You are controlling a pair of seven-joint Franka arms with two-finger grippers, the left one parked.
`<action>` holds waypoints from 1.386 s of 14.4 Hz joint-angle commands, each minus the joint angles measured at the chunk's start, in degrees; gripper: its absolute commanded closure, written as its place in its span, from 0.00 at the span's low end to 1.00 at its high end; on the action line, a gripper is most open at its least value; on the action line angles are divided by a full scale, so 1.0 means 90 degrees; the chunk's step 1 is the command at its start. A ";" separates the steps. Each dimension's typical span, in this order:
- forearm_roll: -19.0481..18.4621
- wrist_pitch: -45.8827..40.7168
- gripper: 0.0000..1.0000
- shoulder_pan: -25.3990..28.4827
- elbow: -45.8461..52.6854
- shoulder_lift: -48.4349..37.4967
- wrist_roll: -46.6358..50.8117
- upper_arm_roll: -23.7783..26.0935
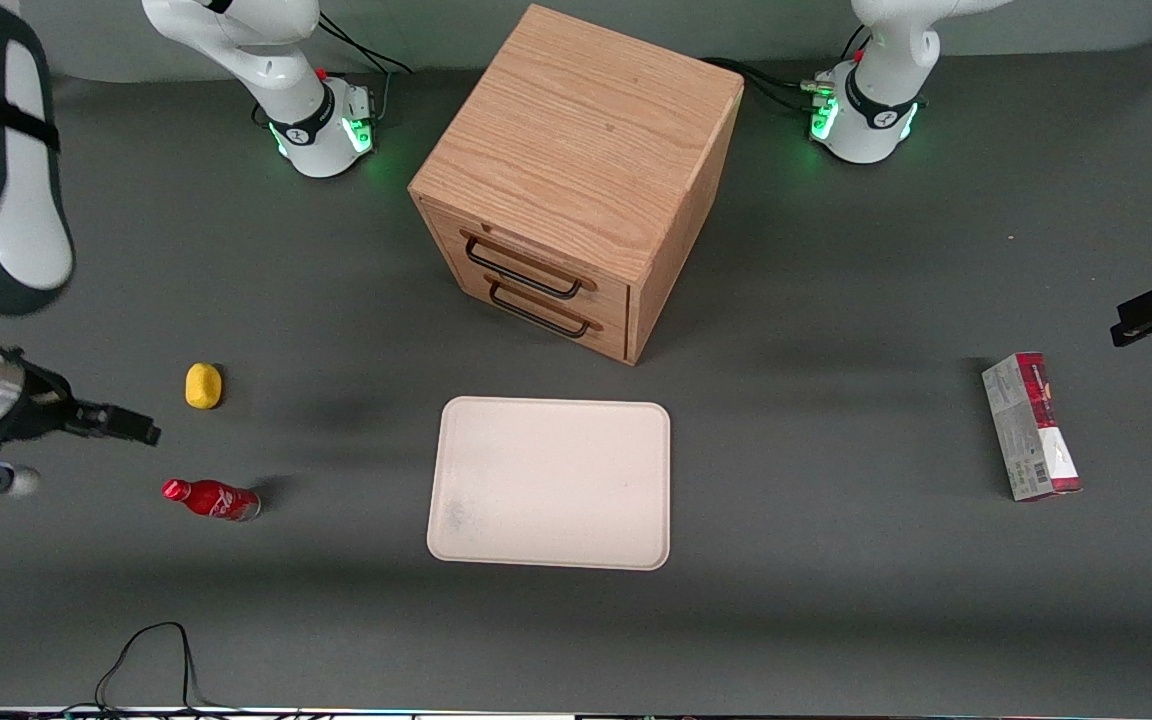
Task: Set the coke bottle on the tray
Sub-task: 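Move the right gripper down toward the red Coca-Cola bottle, then close the right gripper around the red Coca-Cola bottle's body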
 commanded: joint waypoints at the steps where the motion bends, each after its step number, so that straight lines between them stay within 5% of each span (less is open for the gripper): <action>1: 0.0128 0.0480 0.01 -0.0020 0.0294 0.0569 -0.0198 -0.0007; 12: -0.0370 0.1352 0.01 -0.0040 0.0069 0.1293 -0.0266 0.0101; 17: -0.0603 0.1498 0.18 -0.0069 0.0030 0.1468 -0.0325 0.0101; 20: -0.0663 0.1498 0.54 -0.0137 0.0020 0.1478 -0.0335 0.0101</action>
